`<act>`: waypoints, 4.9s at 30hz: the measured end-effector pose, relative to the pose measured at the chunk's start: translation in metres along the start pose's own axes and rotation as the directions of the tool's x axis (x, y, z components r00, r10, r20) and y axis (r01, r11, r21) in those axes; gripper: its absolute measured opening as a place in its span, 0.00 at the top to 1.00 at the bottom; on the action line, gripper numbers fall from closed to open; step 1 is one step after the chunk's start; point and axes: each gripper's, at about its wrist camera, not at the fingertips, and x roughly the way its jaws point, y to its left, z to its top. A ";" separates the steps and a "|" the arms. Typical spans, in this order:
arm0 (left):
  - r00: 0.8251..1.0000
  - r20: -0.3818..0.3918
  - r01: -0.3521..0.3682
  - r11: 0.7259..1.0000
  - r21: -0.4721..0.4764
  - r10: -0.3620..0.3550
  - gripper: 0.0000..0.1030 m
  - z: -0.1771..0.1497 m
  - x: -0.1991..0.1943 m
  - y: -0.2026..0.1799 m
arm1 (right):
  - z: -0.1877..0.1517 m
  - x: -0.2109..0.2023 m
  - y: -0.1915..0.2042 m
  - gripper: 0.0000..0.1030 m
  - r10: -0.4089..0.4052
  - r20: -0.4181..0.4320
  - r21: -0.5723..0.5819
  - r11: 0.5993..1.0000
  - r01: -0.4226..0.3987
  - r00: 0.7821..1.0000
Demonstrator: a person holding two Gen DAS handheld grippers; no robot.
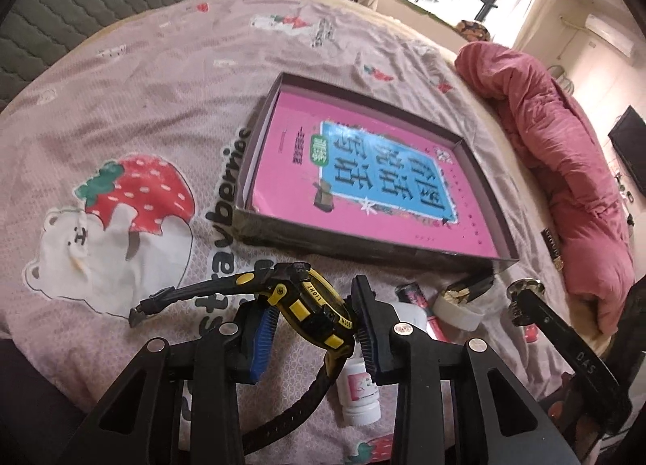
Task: Organize rigid objects
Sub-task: 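Close the left tool on the watch while the right tool closes on the brass knob, then lift and carry the watch with the left tool while the right tool carries the knob toward the tray, then lower the watch onto the pink workbook and open the left tool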
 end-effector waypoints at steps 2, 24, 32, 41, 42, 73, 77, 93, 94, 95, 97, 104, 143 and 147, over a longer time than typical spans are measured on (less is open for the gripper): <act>1.000 0.017 0.003 1.000 0.009 -0.003 0.68 0.002 -0.005 -0.001 | 0.001 -0.002 0.002 0.55 0.002 0.009 -0.009 1.000 -0.002 1.000; 0.982 0.186 -0.019 0.979 0.204 -0.020 0.71 0.004 -0.037 -0.034 | 0.006 -0.021 0.028 0.55 0.024 0.108 -0.137 0.991 -0.009 0.994; 0.977 0.214 -0.026 0.972 0.235 -0.025 0.72 0.008 -0.037 -0.038 | 0.009 -0.020 0.027 0.55 0.016 0.117 -0.142 0.990 0.000 0.993; 0.965 0.261 -0.041 0.963 0.268 -0.031 0.72 0.016 -0.036 -0.041 | 0.015 -0.020 0.026 0.55 0.014 0.138 -0.155 0.988 0.008 0.990; 0.964 0.264 -0.040 0.961 0.272 -0.035 0.72 0.017 -0.036 -0.042 | 0.016 -0.020 0.026 0.55 0.014 0.140 -0.158 0.987 0.008 0.990; 0.930 0.367 -0.156 0.927 0.341 0.022 0.72 0.055 -0.001 -0.052 | 0.045 -0.002 0.029 0.55 0.001 0.202 -0.192 0.981 0.038 0.979; 0.926 0.377 -0.169 0.913 0.370 0.019 0.72 0.059 0.006 -0.059 | 0.048 0.002 0.031 0.54 -0.004 0.203 -0.202 0.978 0.046 0.979; 0.963 0.266 -0.164 0.862 0.480 0.035 0.73 0.060 0.059 -0.081 | 0.058 0.017 0.026 0.54 -0.032 0.201 -0.196 0.978 0.072 0.979; 0.966 0.256 -0.162 0.858 0.488 0.037 0.74 0.059 0.062 -0.082 | 0.058 0.018 0.026 0.54 -0.032 0.198 -0.196 0.978 0.072 0.980; 0.969 0.244 -0.162 0.851 0.499 0.042 0.75 0.057 0.066 -0.084 | 0.058 0.019 0.026 0.55 -0.033 0.197 -0.196 0.978 0.072 0.980; 0.974 0.225 -0.154 0.842 0.517 0.040 0.76 0.054 0.073 -0.087 | 0.059 0.021 0.025 0.55 -0.040 0.196 -0.195 0.978 0.079 0.980; 0.985 0.166 -0.124 0.848 0.516 0.042 0.77 0.049 0.087 -0.085 | 0.061 0.027 0.023 0.54 -0.045 0.180 -0.182 0.980 0.078 0.983; 0.996 0.079 0.005 0.949 0.314 -0.031 0.77 0.067 0.085 -0.047 | 0.047 0.077 0.035 0.54 -0.201 -0.011 -0.345 0.920 0.185 0.980; 0.997 0.058 0.031 0.956 0.290 -0.050 0.77 0.067 0.086 -0.043 | 0.050 0.075 0.030 0.54 -0.197 -0.030 -0.314 0.933 0.178 0.980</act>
